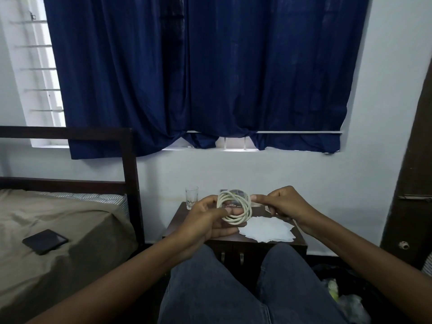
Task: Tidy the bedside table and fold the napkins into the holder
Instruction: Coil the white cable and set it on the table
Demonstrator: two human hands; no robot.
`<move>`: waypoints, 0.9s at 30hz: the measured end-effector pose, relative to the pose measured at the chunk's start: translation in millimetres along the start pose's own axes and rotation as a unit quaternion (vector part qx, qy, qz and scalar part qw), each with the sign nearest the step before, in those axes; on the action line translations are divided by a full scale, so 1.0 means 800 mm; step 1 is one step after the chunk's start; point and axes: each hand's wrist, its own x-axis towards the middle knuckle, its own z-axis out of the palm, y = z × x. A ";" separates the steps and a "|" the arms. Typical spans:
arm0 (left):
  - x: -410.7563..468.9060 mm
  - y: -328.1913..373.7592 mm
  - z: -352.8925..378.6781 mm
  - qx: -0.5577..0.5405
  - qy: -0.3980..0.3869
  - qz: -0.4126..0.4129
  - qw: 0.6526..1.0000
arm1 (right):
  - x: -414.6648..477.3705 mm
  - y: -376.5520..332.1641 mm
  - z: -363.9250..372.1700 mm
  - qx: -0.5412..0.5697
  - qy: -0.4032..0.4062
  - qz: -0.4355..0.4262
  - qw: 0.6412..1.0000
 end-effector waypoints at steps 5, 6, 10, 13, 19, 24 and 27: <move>0.000 -0.007 0.003 0.031 -0.069 -0.092 0.993 | 0.011 0.021 -0.002 -0.034 0.018 -0.047 0.998; -0.002 -0.008 0.004 0.046 -0.081 -0.100 0.991 | 0.012 0.023 -0.002 -0.044 0.014 -0.059 0.997; -0.005 -0.011 0.010 0.071 -0.103 -0.123 0.985 | 0.013 0.021 0.005 -0.122 0.009 -0.093 0.988; -0.001 -0.017 0.009 0.076 -0.082 -0.138 0.984 | 0.011 0.017 0.008 -0.162 0.007 -0.110 0.981; -0.003 -0.027 0.007 0.139 -0.111 -0.150 0.972 | 0.004 0.012 0.011 -0.209 0.009 -0.121 0.970; -0.008 -0.032 0.011 0.156 -0.125 -0.128 0.971 | -0.004 0.001 0.019 -0.239 0.020 -0.142 0.960; -0.007 -0.032 0.010 0.144 -0.091 -0.096 0.981 | -0.009 -0.010 0.020 -0.203 0.022 -0.139 0.969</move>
